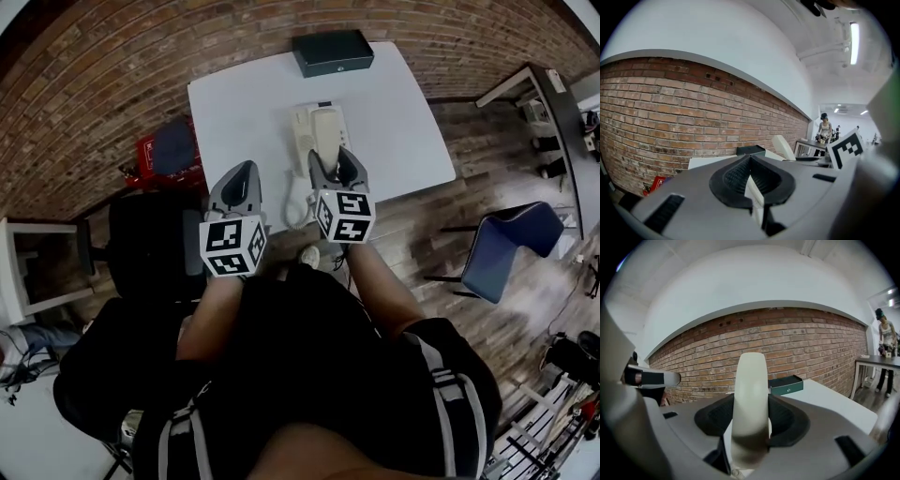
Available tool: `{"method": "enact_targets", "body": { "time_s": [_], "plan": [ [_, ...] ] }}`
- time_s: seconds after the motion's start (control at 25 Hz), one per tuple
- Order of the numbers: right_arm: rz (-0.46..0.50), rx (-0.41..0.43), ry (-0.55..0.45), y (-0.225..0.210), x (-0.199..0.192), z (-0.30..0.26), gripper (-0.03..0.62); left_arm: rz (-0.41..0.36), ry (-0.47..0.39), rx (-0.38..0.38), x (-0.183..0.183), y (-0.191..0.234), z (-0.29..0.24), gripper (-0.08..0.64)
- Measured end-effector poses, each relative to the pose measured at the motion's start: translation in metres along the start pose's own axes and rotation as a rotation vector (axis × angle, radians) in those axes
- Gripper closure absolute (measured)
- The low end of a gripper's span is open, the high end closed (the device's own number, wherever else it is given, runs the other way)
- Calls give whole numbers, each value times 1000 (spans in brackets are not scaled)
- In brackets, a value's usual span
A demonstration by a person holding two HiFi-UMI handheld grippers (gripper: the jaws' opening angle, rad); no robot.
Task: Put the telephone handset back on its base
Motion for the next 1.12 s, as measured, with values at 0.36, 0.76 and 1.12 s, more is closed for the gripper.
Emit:
{"method": "enact_targets", "body": {
  "time_s": [0.36, 0.76, 1.12],
  "plan": [
    [1, -7, 167, -19, -38, -42, 390, -18, 23, 15, -5, -11, -25, 561],
    [40, -27, 348, -25, -87, -82, 390, -43, 14, -1, -1, -2, -38, 561],
    [33, -78, 481, -29, -123, -105, 390, -49, 5, -1, 4, 10, -40, 561]
  ]
}}
Point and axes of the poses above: the fingertips, and each gripper's own axes: z backward along the fingers, y to its left, x out of its top, the point moved 3 cm from there along z, backward along the fingers, and after that the axes turned 15 degrees about -y, right-handed, at the moved point
